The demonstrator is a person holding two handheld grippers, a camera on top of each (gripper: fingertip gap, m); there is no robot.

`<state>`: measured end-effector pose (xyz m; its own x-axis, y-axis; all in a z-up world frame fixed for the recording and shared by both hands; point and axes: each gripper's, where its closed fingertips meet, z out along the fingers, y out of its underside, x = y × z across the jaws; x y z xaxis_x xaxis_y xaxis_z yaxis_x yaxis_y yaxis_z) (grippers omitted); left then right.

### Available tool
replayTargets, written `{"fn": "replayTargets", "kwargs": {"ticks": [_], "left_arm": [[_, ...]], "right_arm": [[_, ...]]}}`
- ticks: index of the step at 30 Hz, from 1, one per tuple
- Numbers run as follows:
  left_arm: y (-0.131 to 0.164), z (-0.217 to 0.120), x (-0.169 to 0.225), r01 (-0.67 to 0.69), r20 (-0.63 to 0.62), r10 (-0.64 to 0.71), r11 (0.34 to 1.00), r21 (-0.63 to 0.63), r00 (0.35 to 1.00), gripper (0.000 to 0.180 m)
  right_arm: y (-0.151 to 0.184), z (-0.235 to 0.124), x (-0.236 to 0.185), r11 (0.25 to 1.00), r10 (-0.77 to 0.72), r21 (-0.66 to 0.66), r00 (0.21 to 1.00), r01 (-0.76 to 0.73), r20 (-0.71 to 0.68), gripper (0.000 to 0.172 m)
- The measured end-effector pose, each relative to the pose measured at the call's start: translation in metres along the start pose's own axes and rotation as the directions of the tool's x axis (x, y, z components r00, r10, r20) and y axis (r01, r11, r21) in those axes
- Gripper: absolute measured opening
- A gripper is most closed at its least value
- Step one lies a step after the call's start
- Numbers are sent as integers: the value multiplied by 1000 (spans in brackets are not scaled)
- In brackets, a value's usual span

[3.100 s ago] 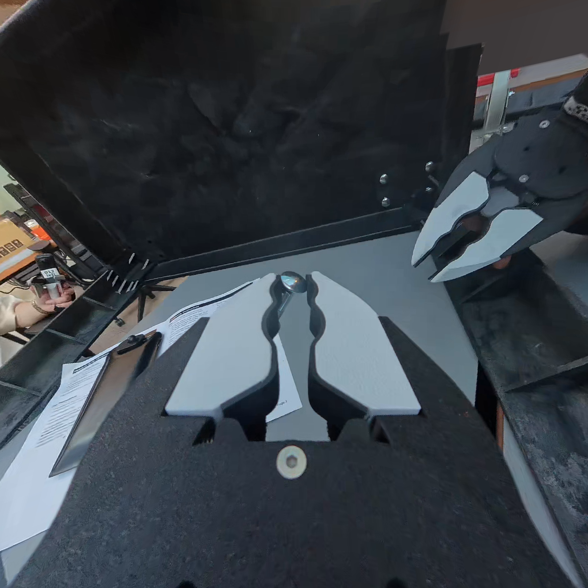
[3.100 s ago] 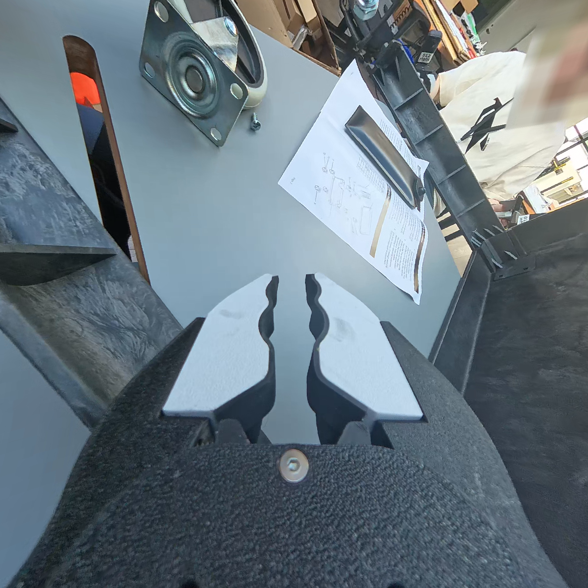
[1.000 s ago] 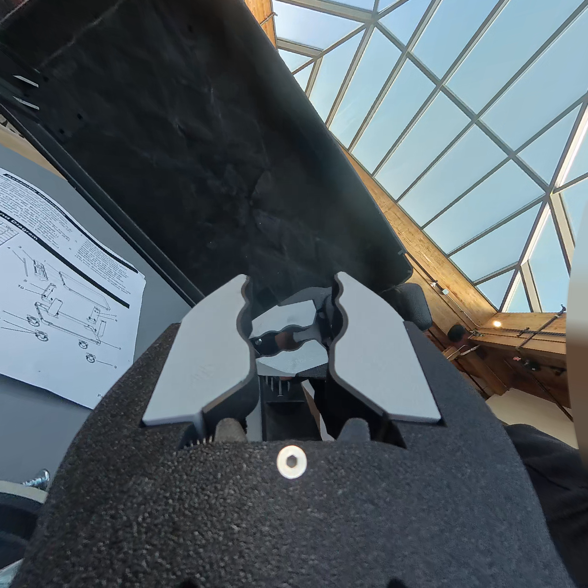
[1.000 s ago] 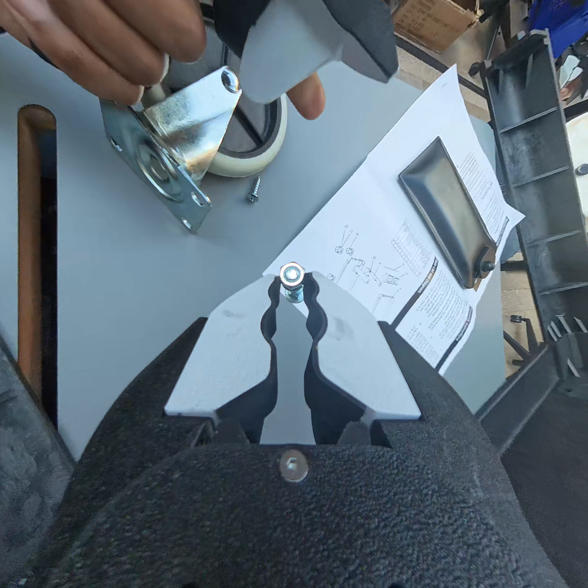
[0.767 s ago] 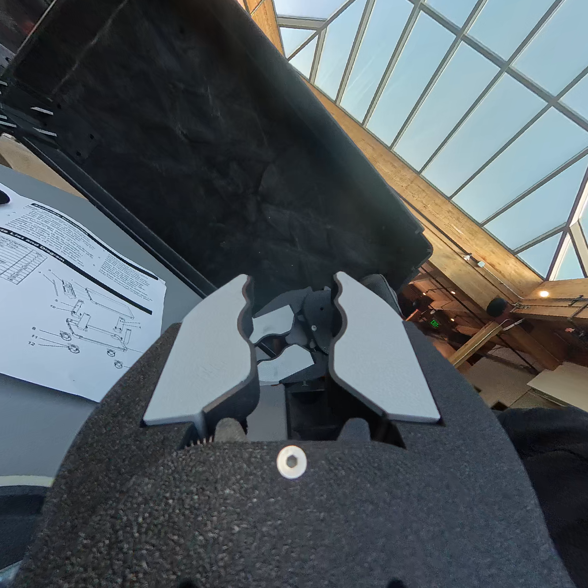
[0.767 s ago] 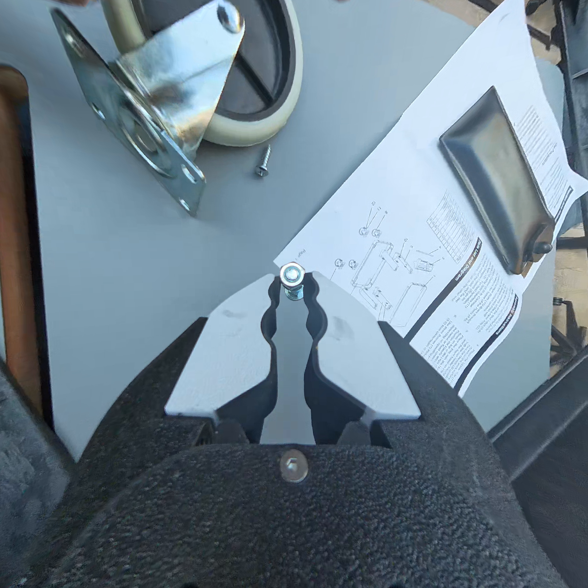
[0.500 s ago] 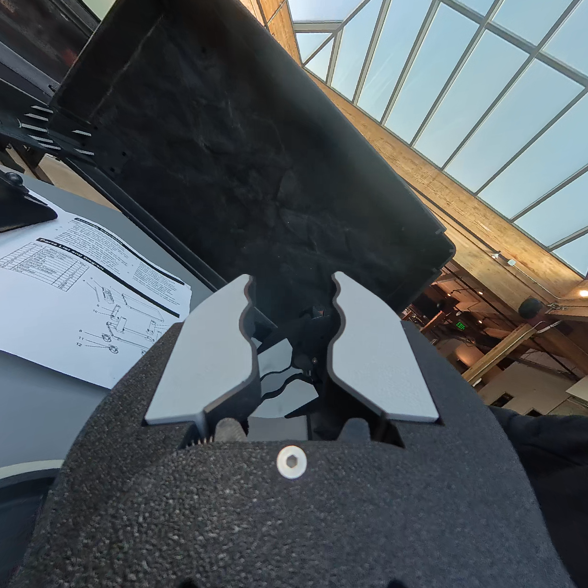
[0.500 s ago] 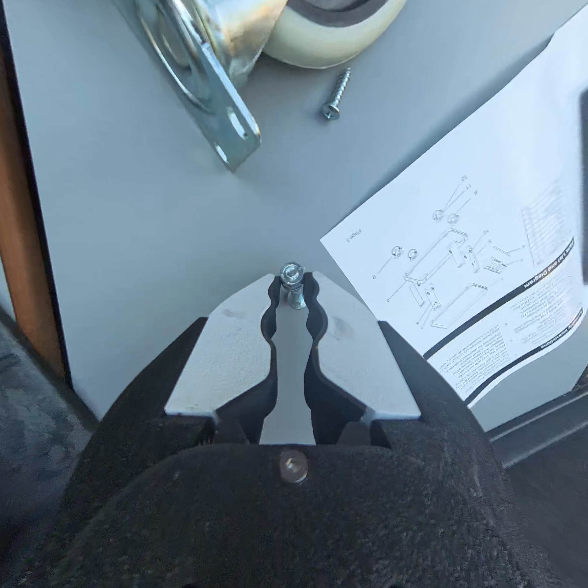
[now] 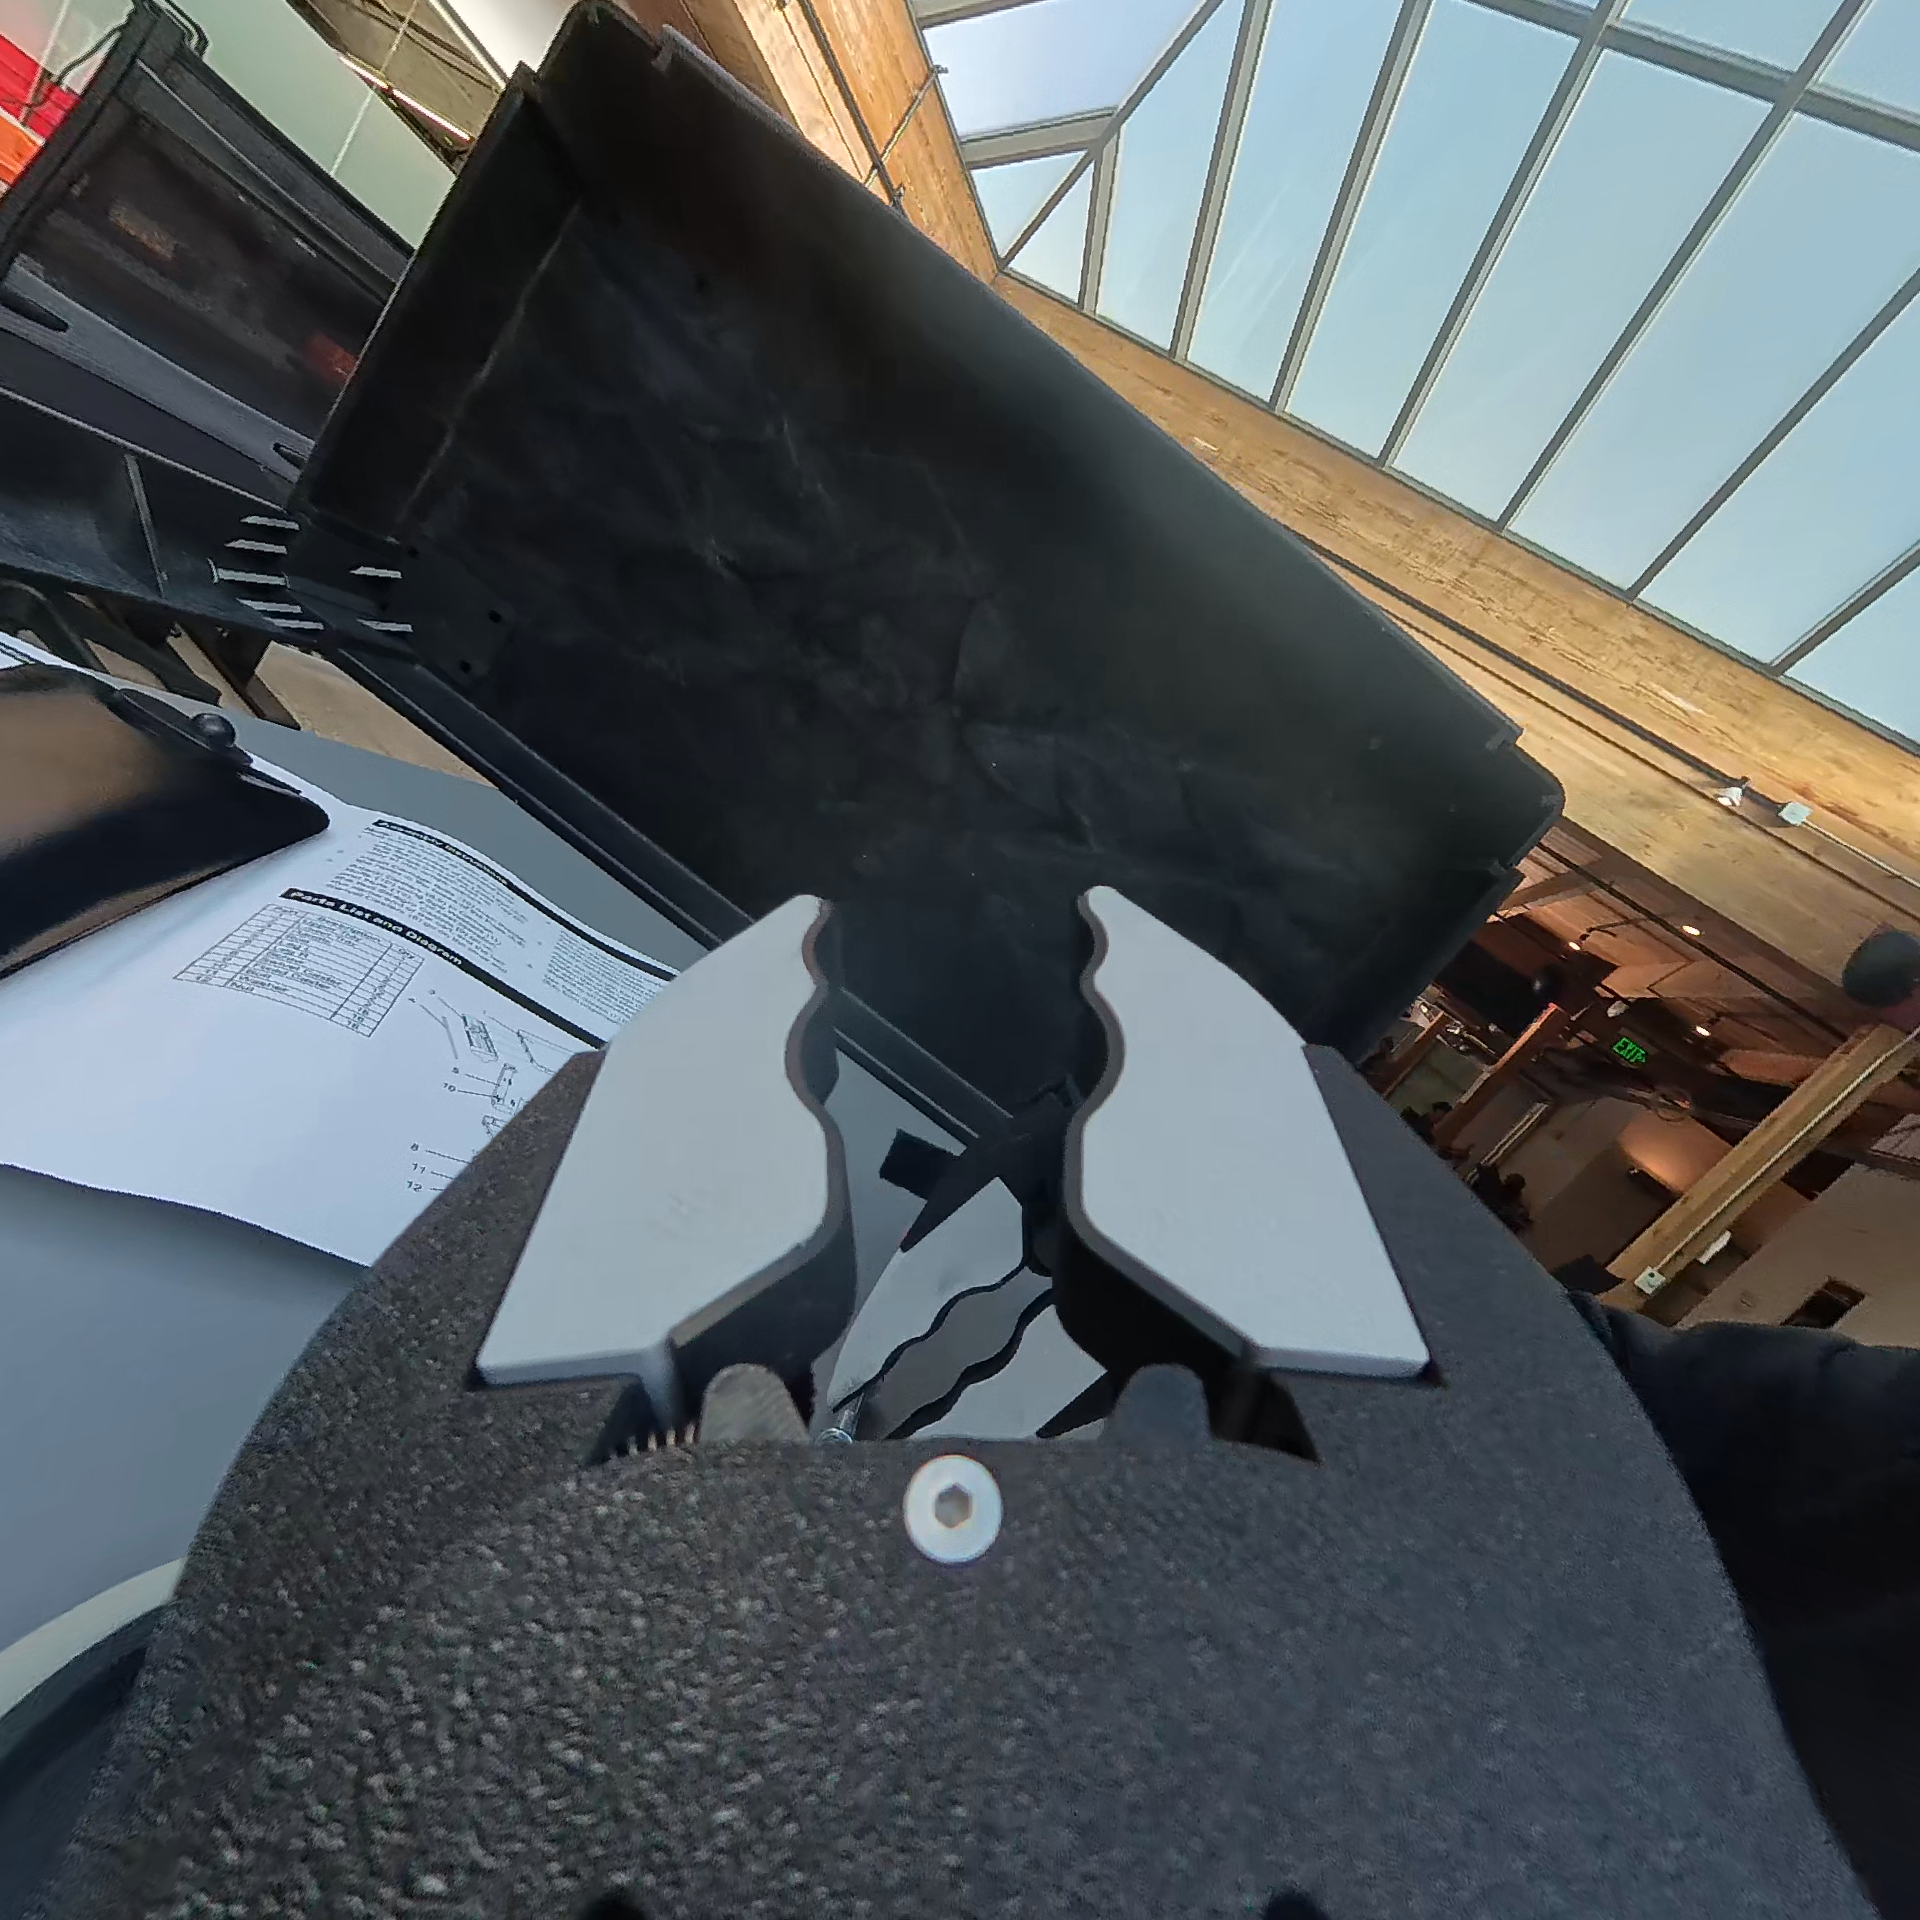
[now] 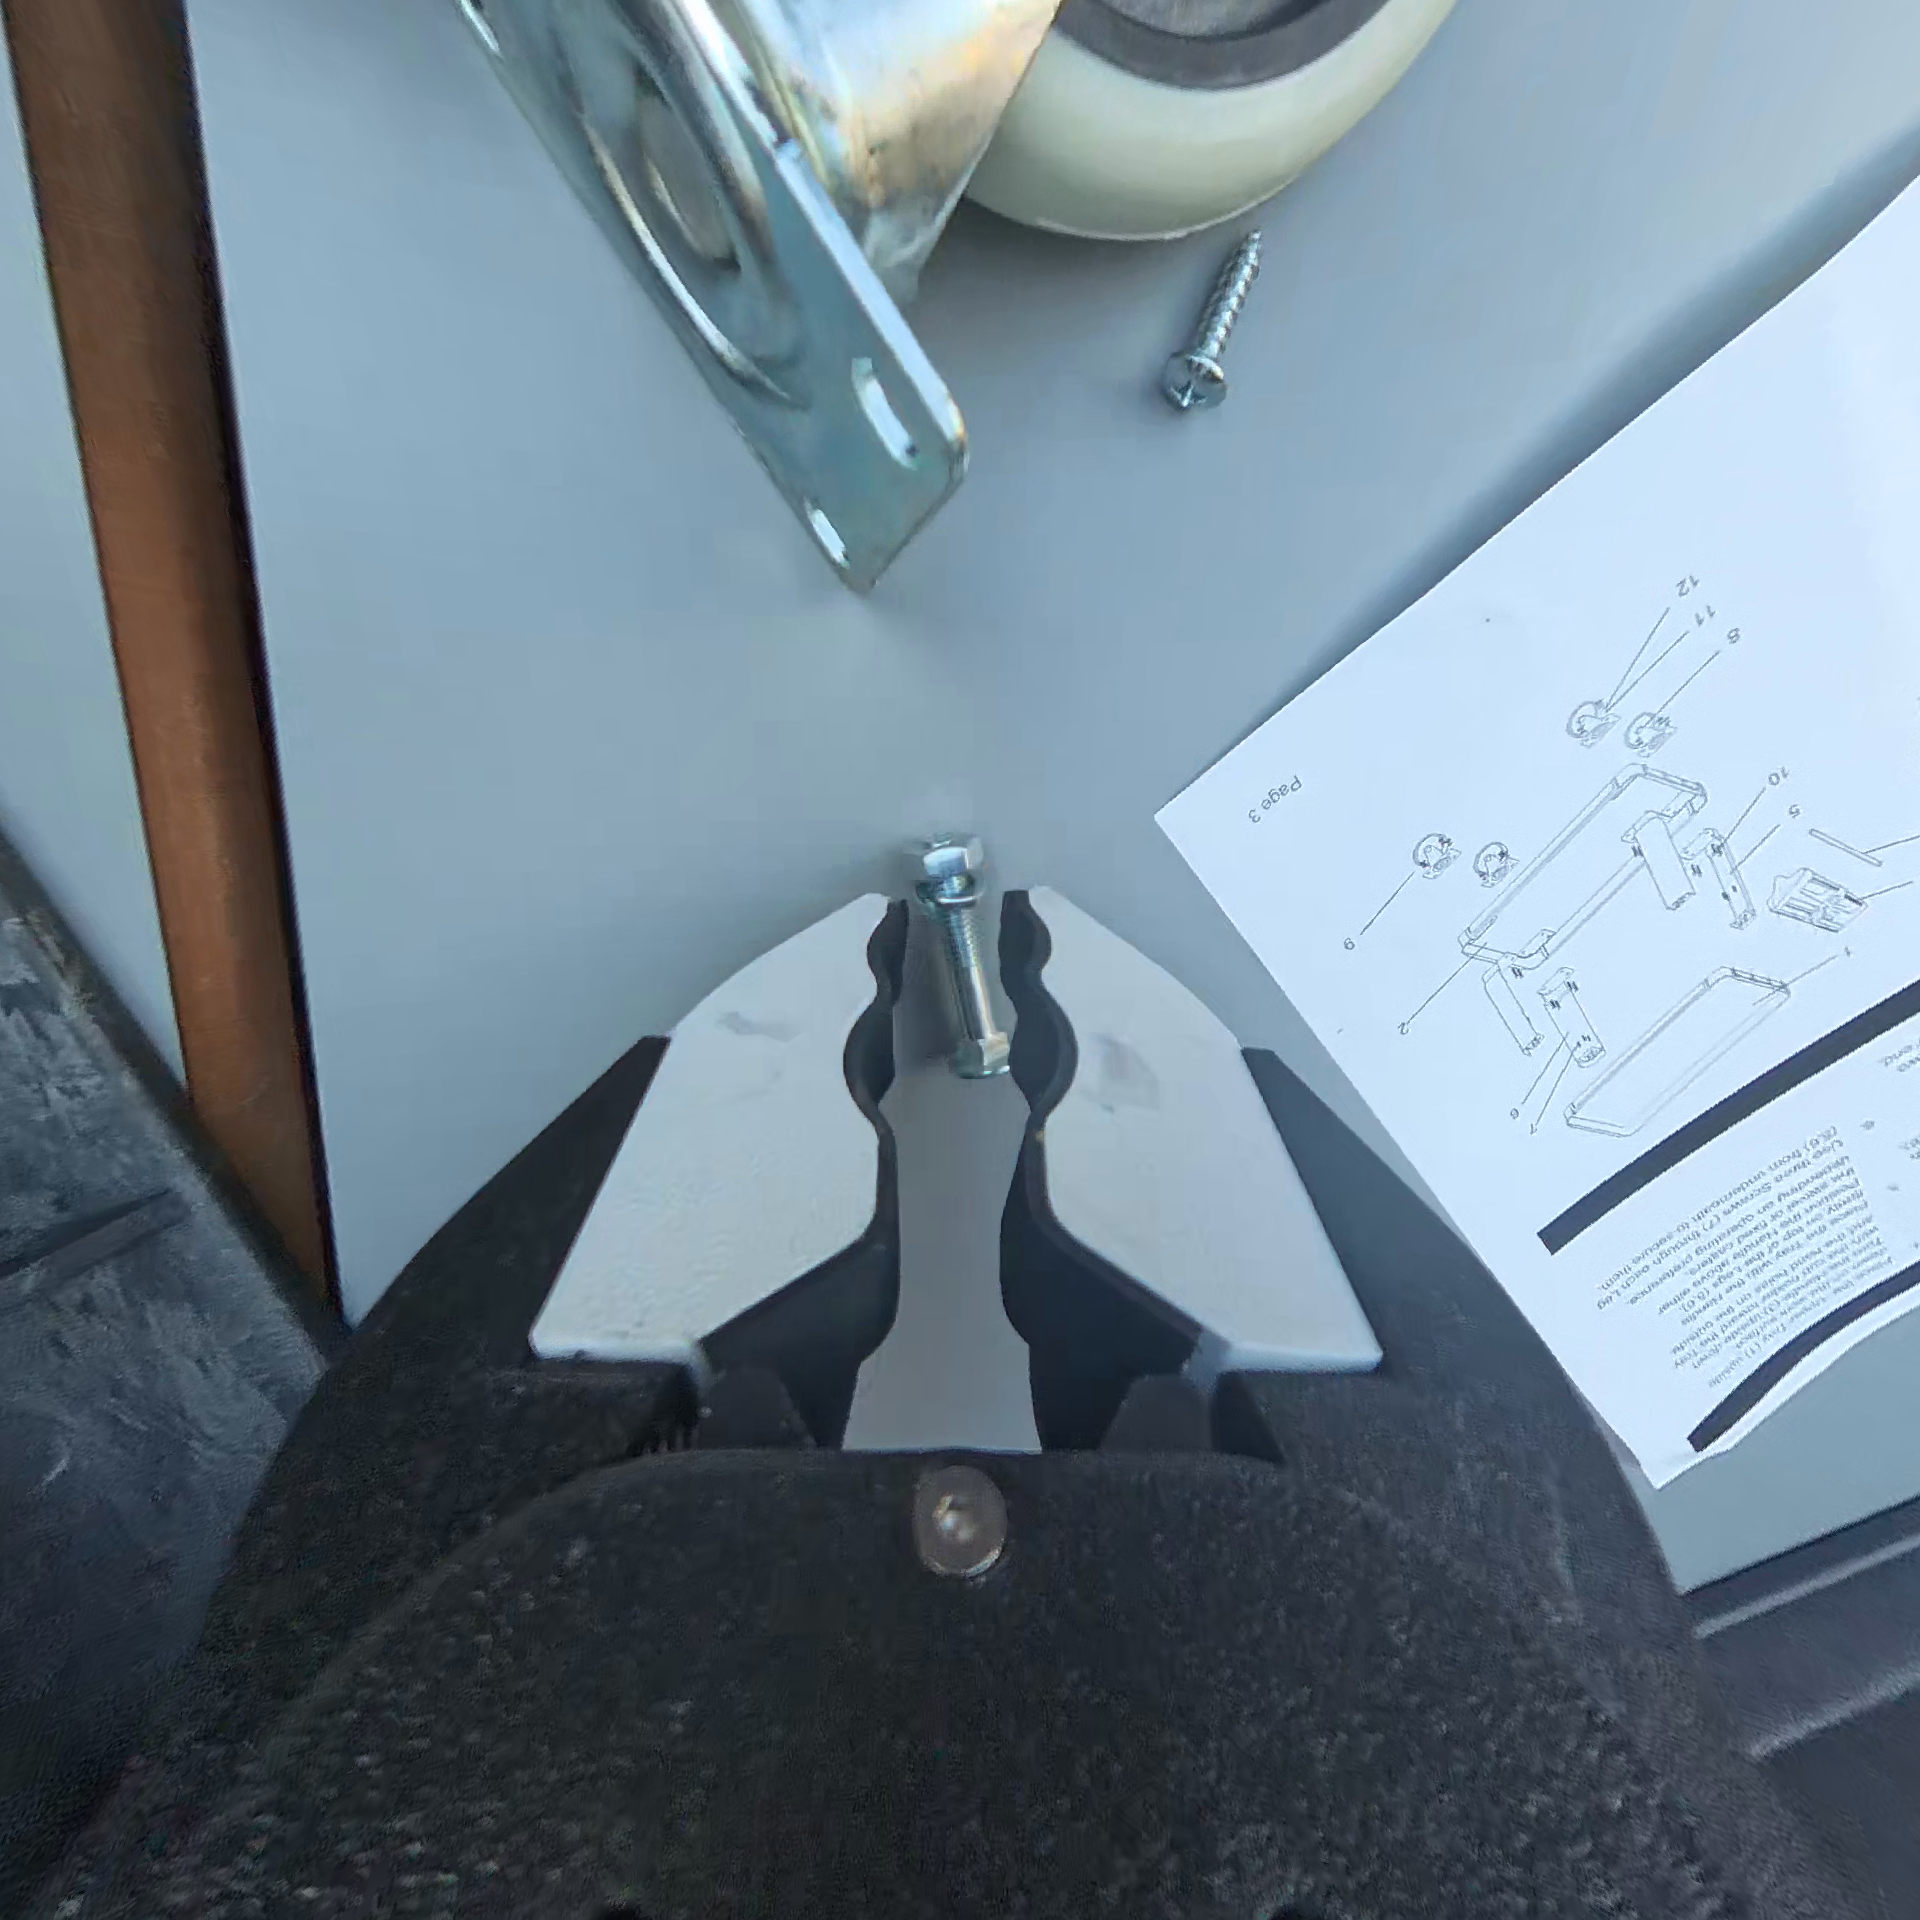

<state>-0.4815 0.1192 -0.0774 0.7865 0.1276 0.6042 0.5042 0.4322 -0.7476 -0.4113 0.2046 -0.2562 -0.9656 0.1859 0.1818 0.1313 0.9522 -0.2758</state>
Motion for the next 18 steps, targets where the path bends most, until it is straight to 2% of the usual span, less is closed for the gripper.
{"fn": "replayTargets", "kwargs": {"ticks": [5,10,14,18], "left_arm": [[-1,-1,0,-58,-7,58,998,-7,998,42],[-2,-3,9,-174,-24,173,984,-34,985,42],[0,-12,26,-322,-40,320,942,-91,947,43],[6,-43,54,-465,47,472,878,-114,880,43]], "right_arm": [[6,-25,-4,998,27,65,999,-23,-47,26],[27,-69,-25,989,57,144,994,-43,-97,30],[68,-111,-58,982,71,181,991,-50,-109,30],[133,-155,-99,983,88,169,991,-71,-99,33]]}}
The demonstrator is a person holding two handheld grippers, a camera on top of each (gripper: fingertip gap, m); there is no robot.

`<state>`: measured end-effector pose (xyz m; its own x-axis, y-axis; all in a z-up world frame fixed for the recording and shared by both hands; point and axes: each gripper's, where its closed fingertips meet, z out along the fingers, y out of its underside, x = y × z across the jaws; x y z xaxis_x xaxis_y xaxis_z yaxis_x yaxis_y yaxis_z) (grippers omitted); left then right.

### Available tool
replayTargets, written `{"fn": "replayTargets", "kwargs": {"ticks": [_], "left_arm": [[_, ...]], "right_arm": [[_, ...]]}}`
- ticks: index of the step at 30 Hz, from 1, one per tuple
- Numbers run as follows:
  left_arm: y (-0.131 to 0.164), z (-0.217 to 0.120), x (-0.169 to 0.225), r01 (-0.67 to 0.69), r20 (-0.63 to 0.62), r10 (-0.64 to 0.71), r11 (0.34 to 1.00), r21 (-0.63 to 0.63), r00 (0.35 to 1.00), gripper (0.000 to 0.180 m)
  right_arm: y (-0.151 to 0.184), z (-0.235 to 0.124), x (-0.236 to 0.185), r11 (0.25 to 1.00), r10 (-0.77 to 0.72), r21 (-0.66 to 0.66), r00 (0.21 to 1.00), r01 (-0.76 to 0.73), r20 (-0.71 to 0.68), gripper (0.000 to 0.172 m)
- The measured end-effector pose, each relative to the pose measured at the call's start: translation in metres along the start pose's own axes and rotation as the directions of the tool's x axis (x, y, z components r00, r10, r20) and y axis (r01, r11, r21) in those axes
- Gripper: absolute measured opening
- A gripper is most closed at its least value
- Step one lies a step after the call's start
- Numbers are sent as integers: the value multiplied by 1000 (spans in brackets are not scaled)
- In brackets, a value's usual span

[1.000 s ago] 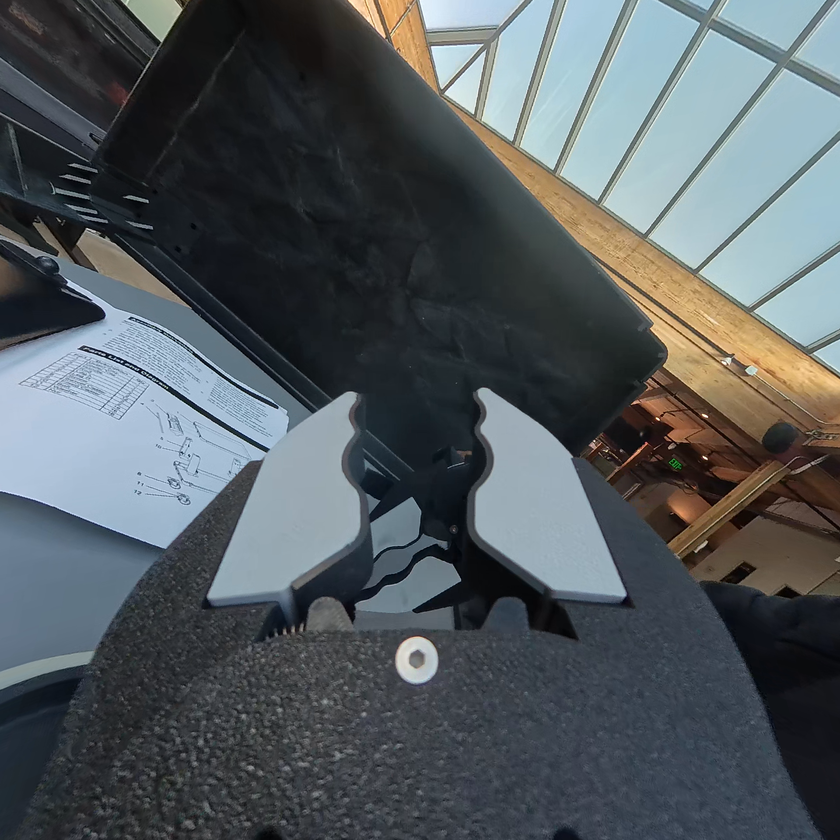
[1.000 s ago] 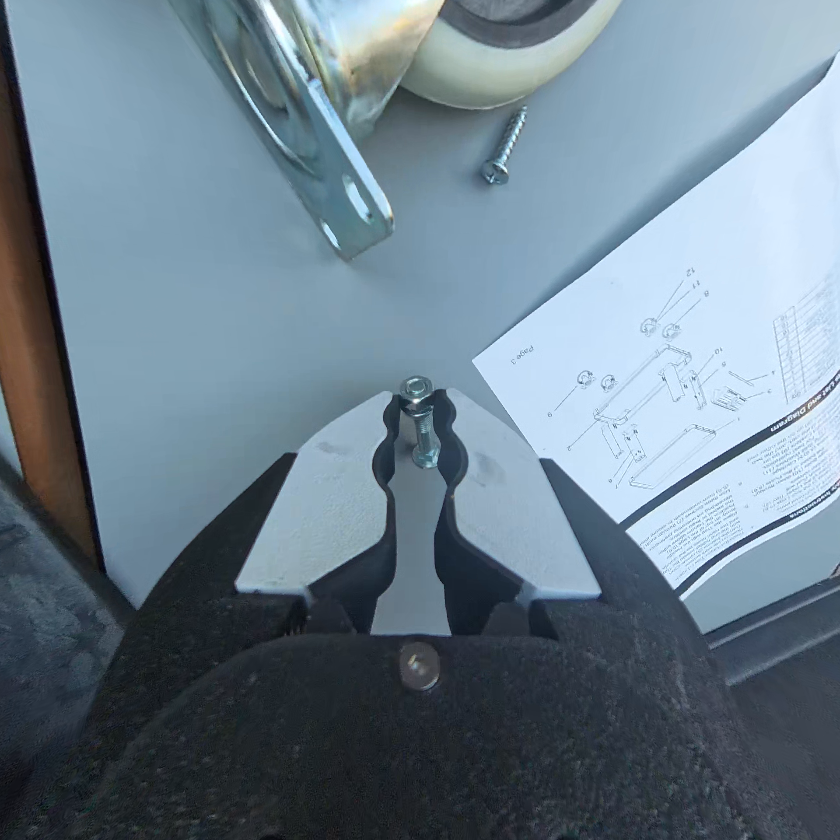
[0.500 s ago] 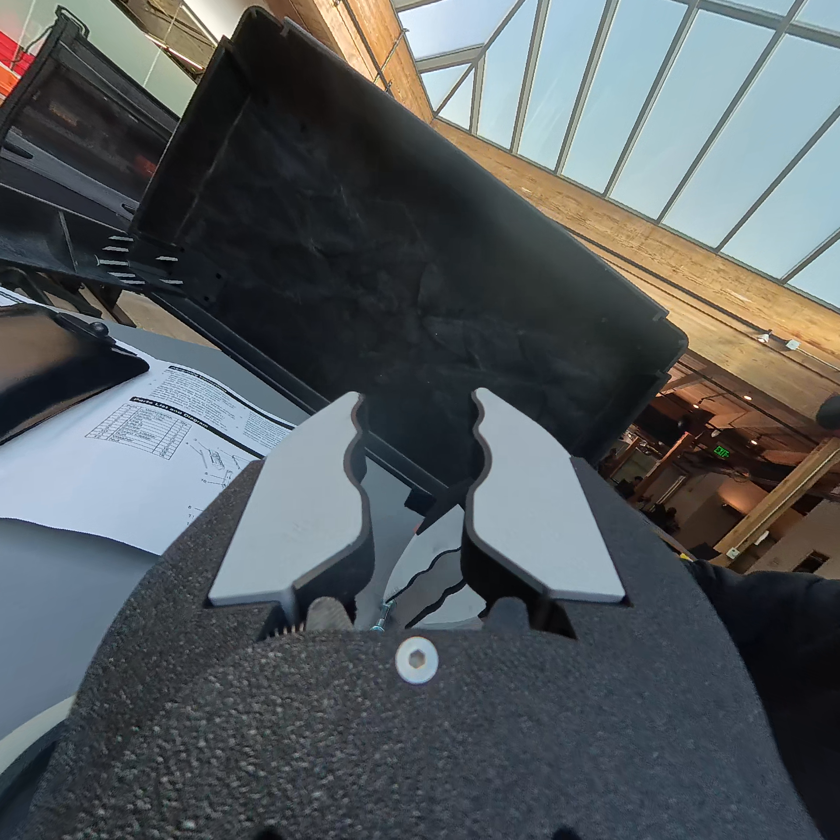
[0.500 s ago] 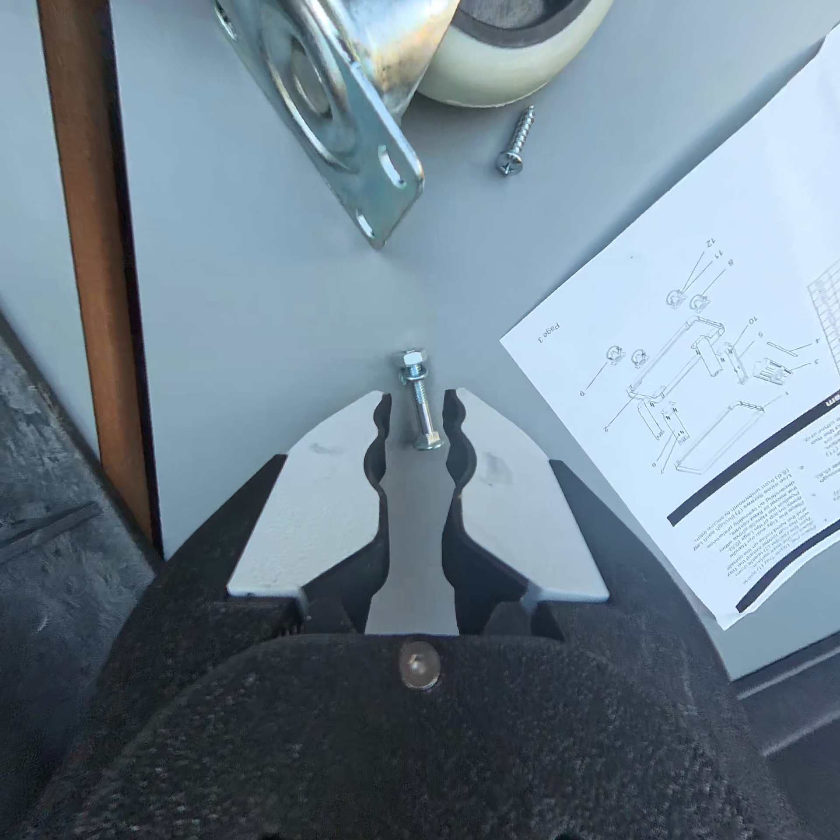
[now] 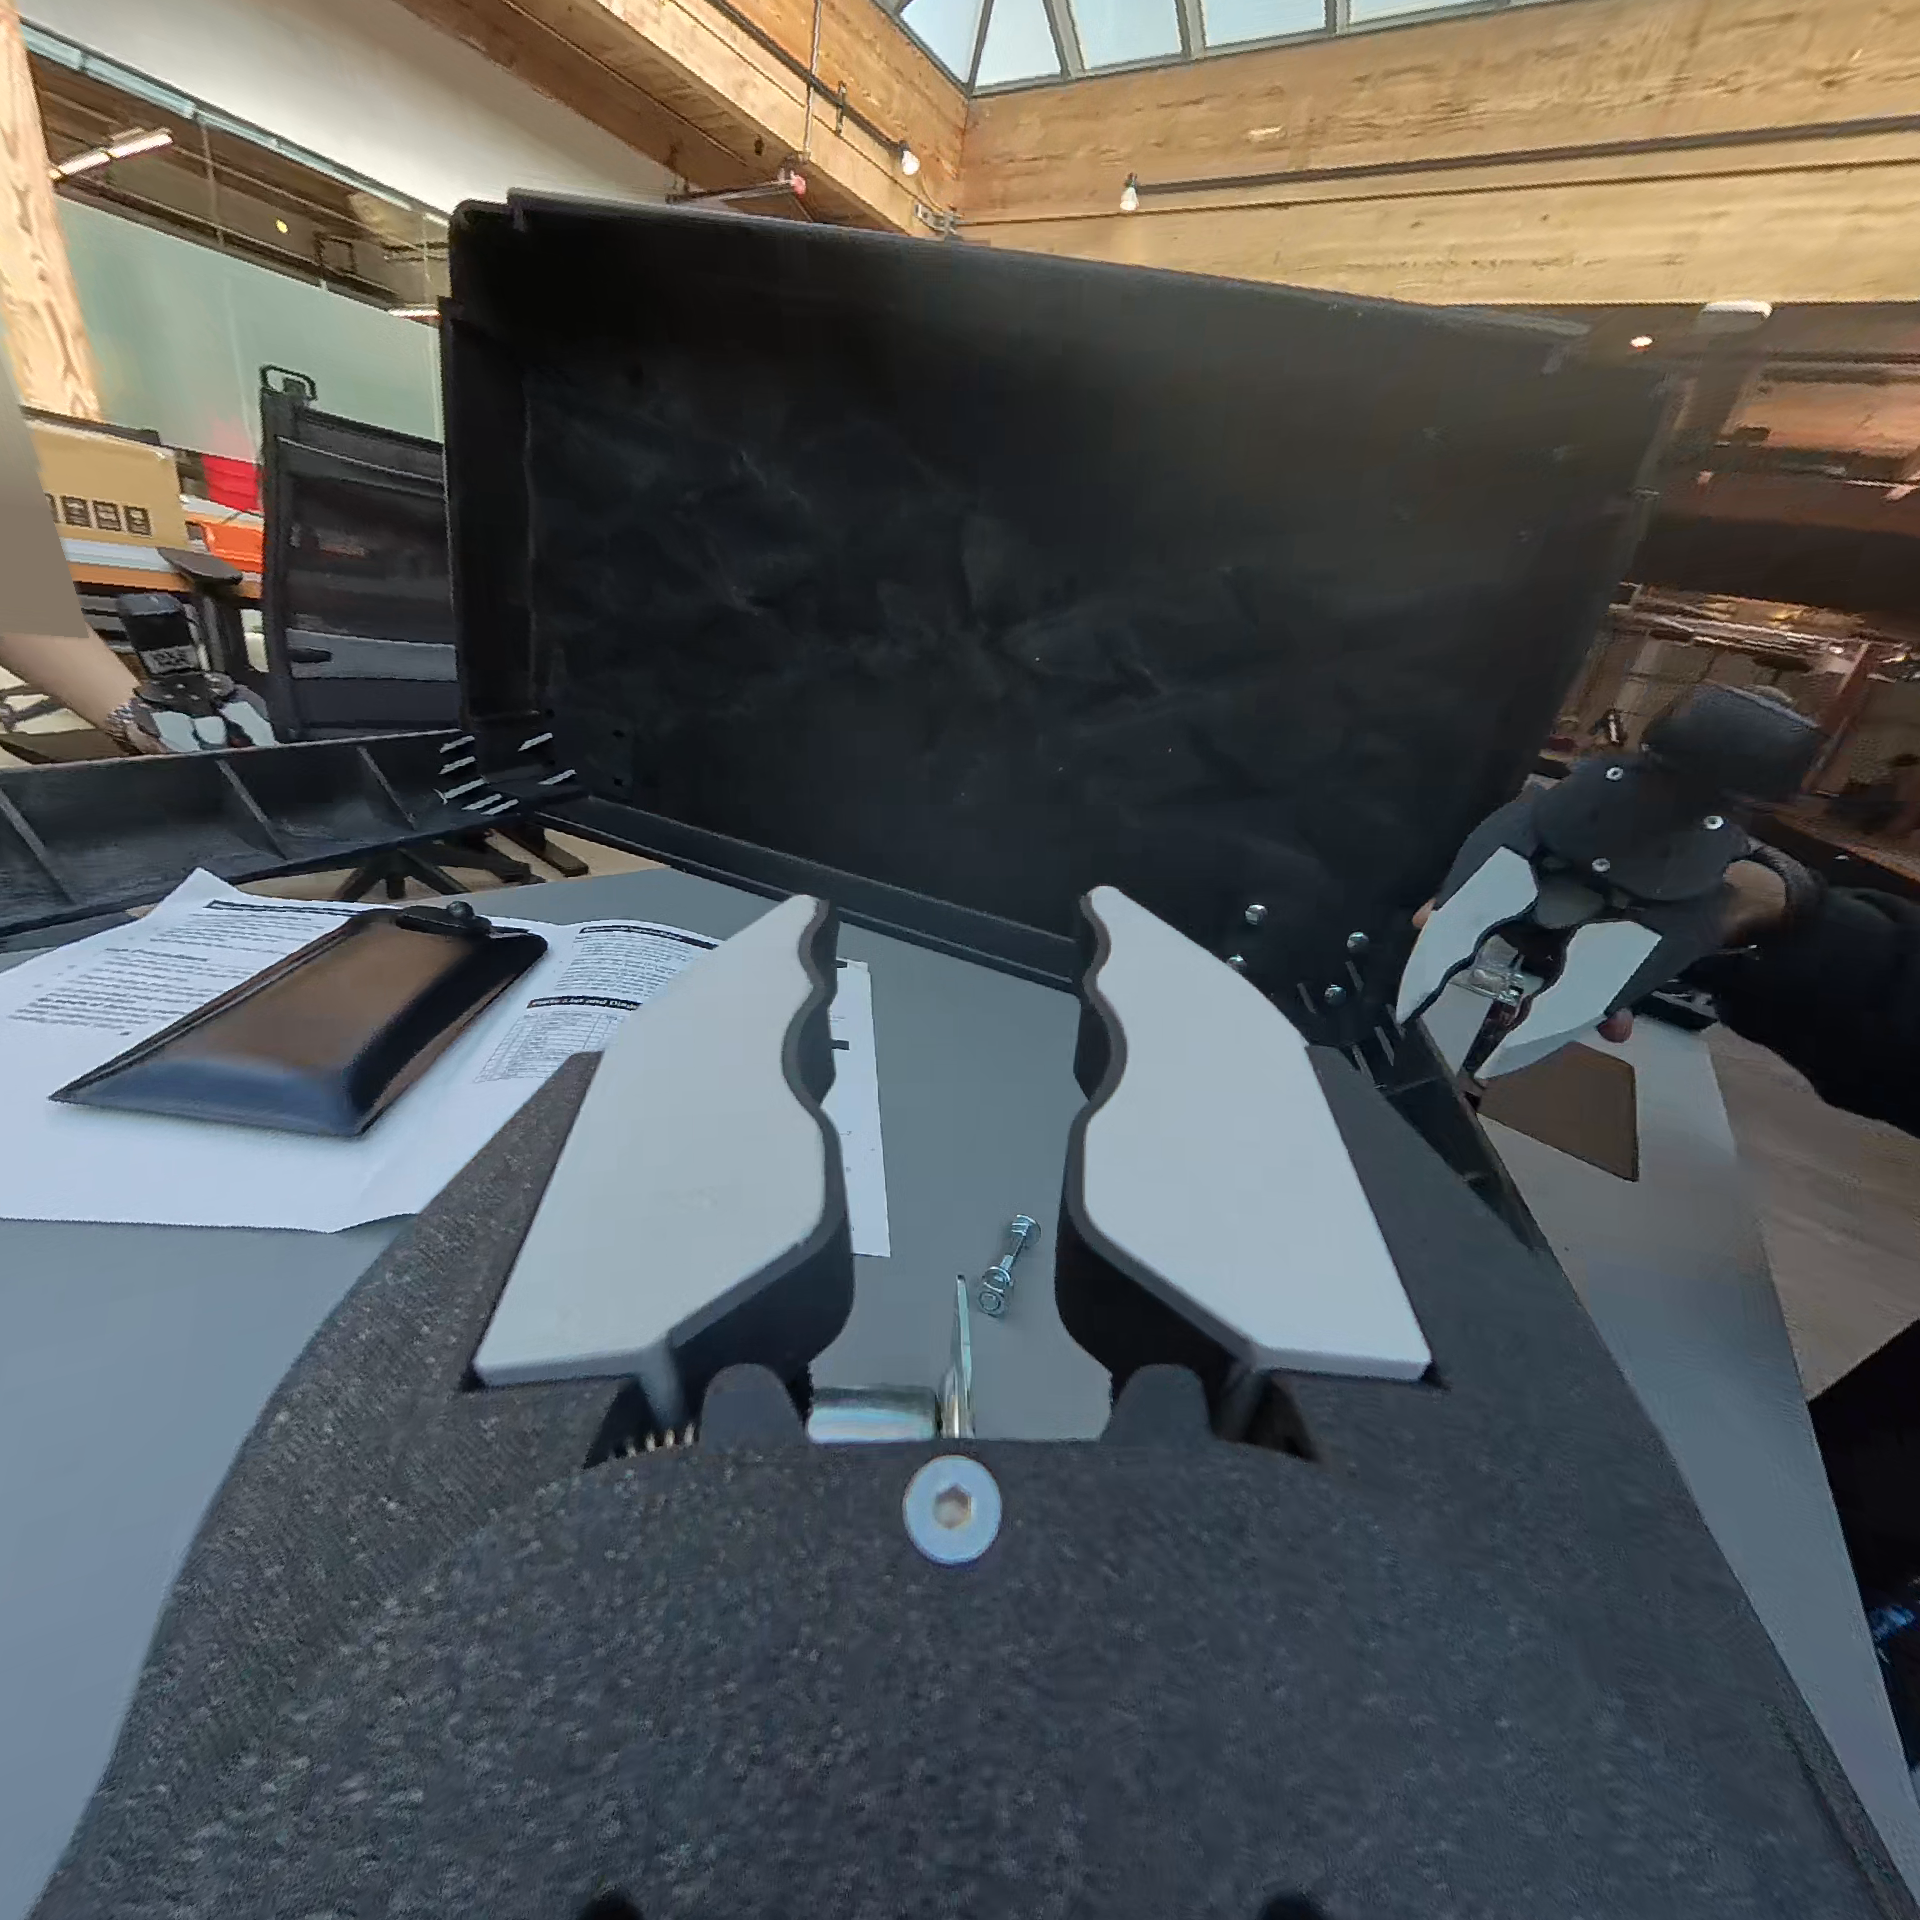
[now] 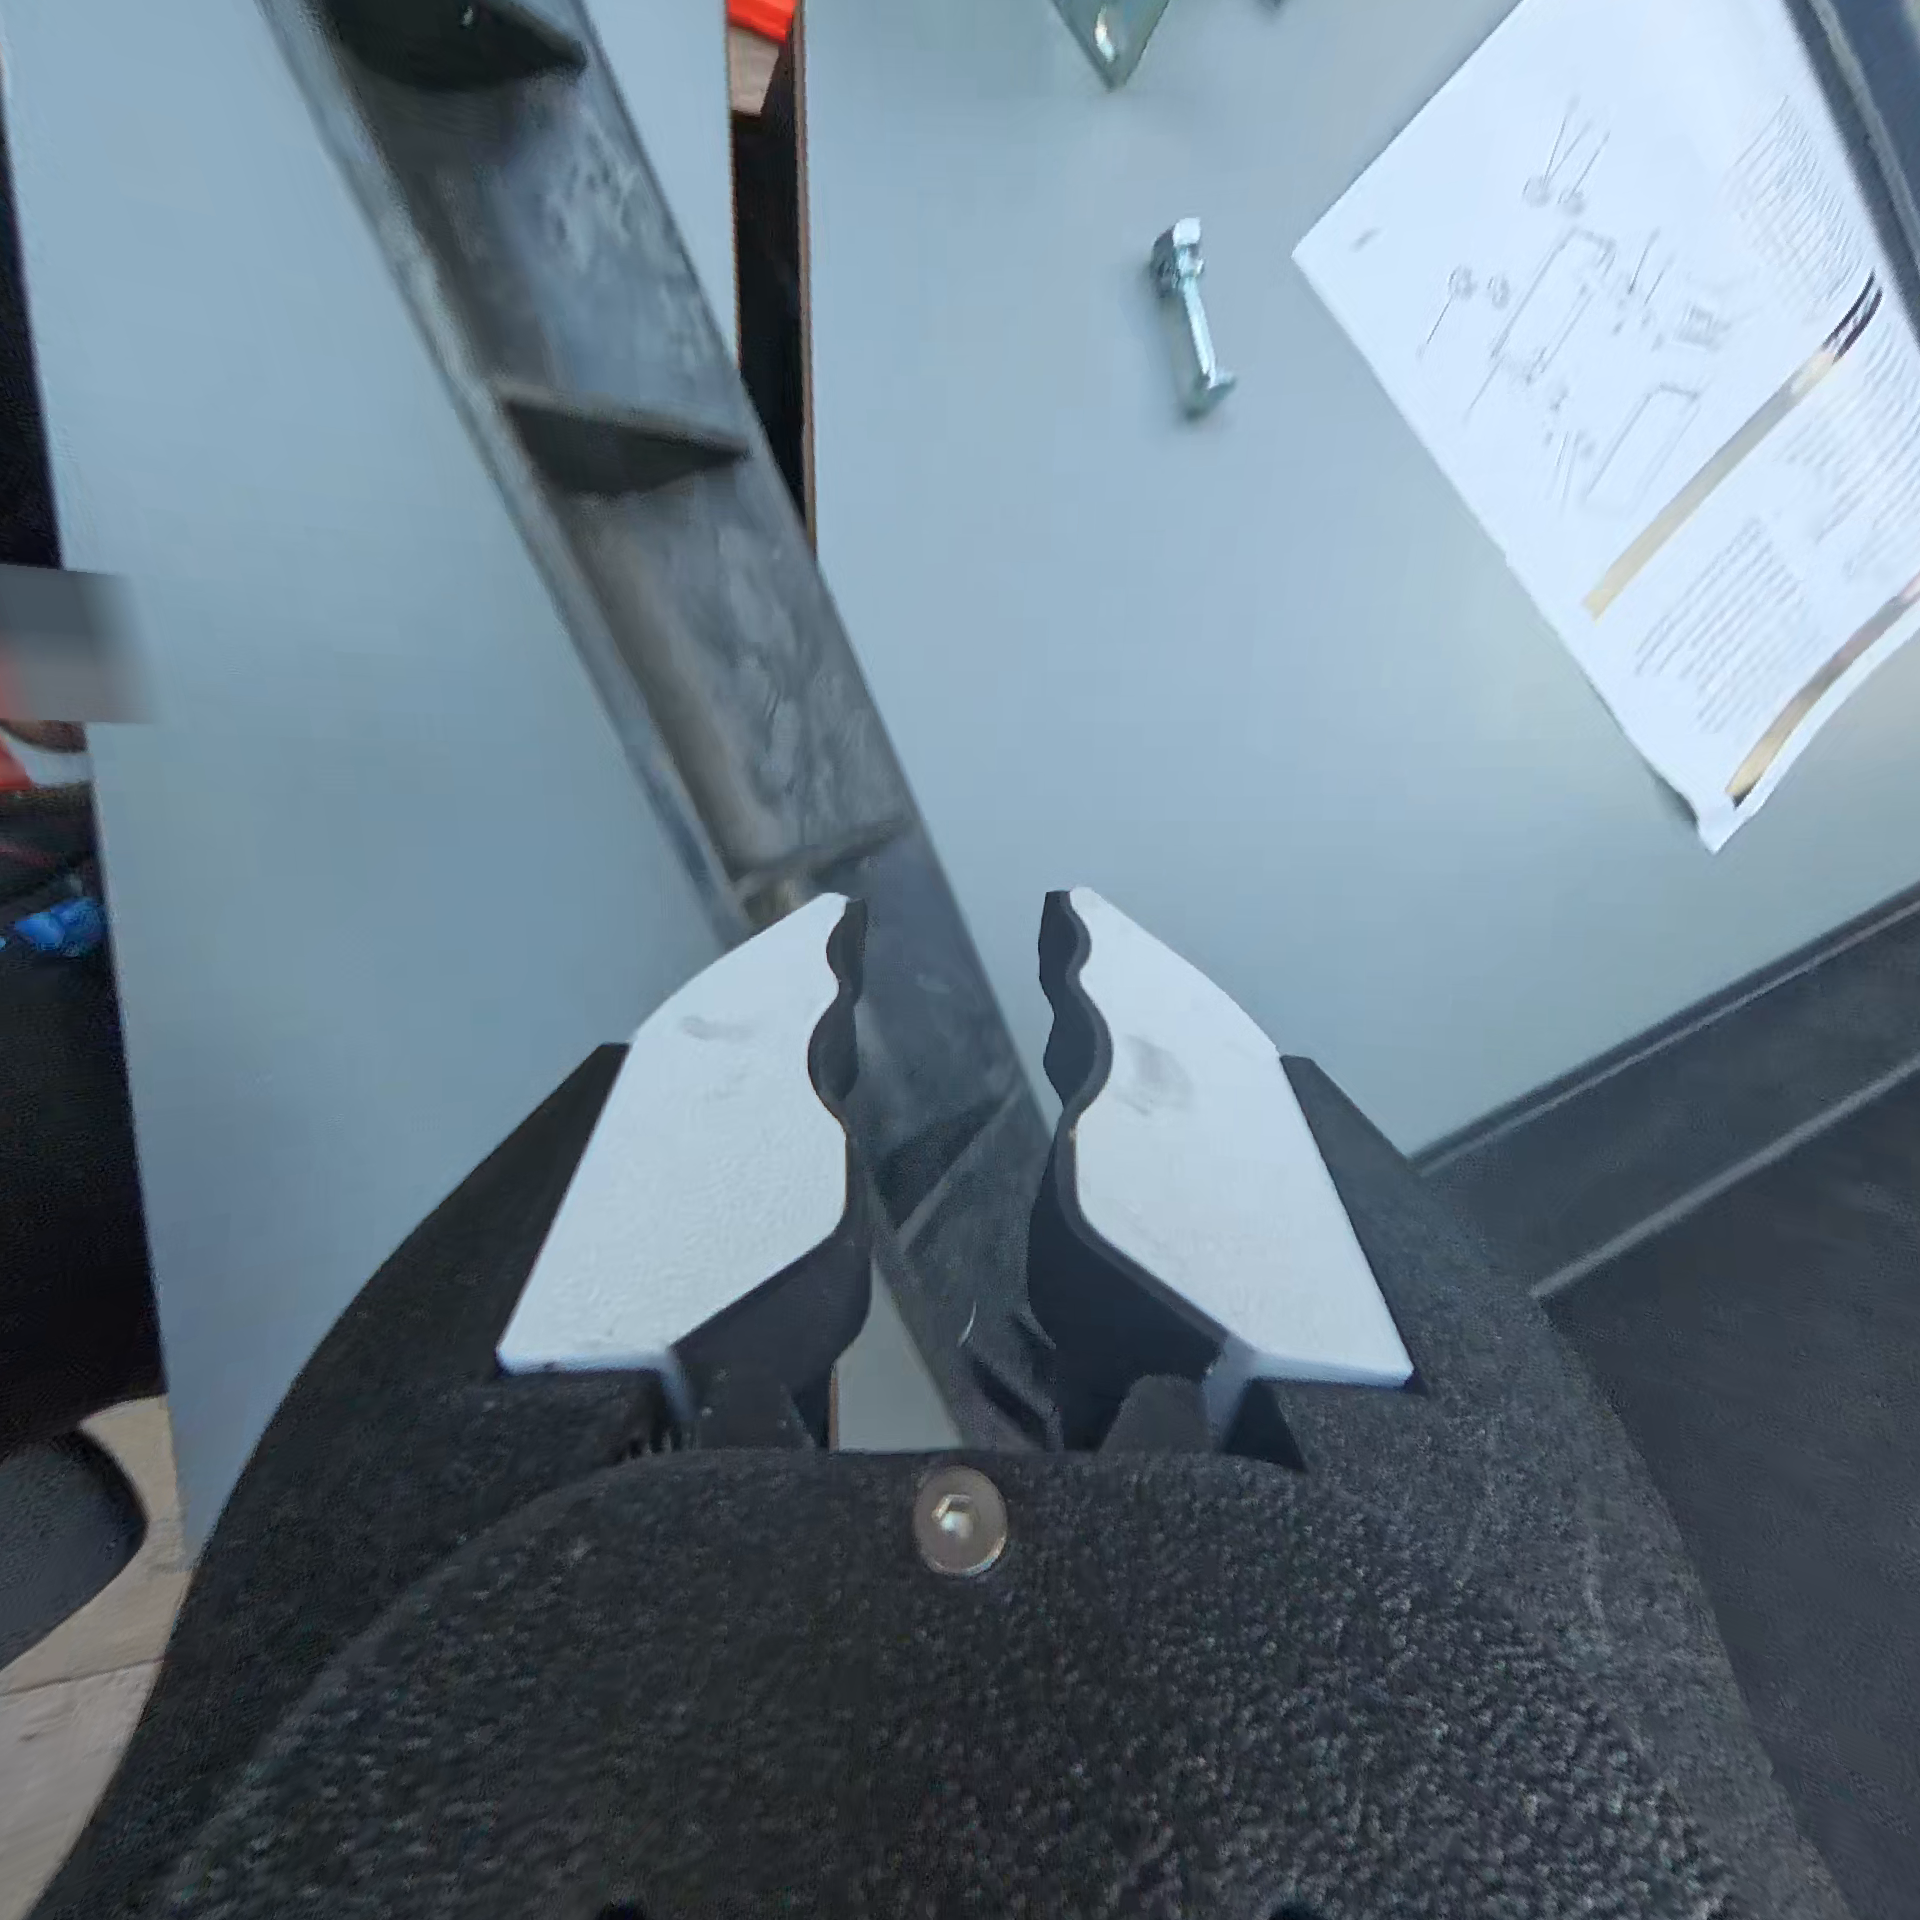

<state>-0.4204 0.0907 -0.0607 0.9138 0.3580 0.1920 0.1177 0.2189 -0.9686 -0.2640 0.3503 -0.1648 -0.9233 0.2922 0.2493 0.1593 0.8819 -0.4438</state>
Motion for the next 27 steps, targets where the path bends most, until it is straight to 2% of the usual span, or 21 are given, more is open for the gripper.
{"fn": "replayTargets", "kwargs": {"ticks": [3,6,9,12,16,19,21,25,26,27], "left_arm": [[0,-36,35,-76,99,73,997,23,992,43],[18,-63,81,-118,172,122,992,-32,978,43],[46,-78,134,-135,230,155,986,-99,961,43],[74,-77,194,-129,255,155,985,-117,954,42],[119,-48,265,-70,247,95,992,-108,964,40],[154,-11,308,-29,220,58,991,-132,974,40],[172,15,331,2,204,27,990,-140,979,41],[196,65,369,43,176,-17,988,-148,984,40],[201,76,377,49,172,-22,987,-151,985,40],[205,86,383,54,171,-27,986,-157,985,39]], "right_arm": [[62,-51,-21,999,9,-47,1000,-8,16,33],[135,-106,-33,992,46,-117,998,-41,44,33],[210,-160,-32,980,97,-178,995,-90,33,35],[296,-209,-15,951,131,-280,991,-133,-28,41],[409,-251,-3,876,192,-448,981,-176,-11,52],[467,-265,-11,837,251,-519,965,-174,81,63],[490,-267,-16,836,266,-527,954,-155,141,68],[524,-252,-20,826,199,-561,957,-48,212,65],[528,-246,-20,826,173,-564,961,-22,216,63],[529,-243,-15,835,144,-550,969,-9,202,48]]}}
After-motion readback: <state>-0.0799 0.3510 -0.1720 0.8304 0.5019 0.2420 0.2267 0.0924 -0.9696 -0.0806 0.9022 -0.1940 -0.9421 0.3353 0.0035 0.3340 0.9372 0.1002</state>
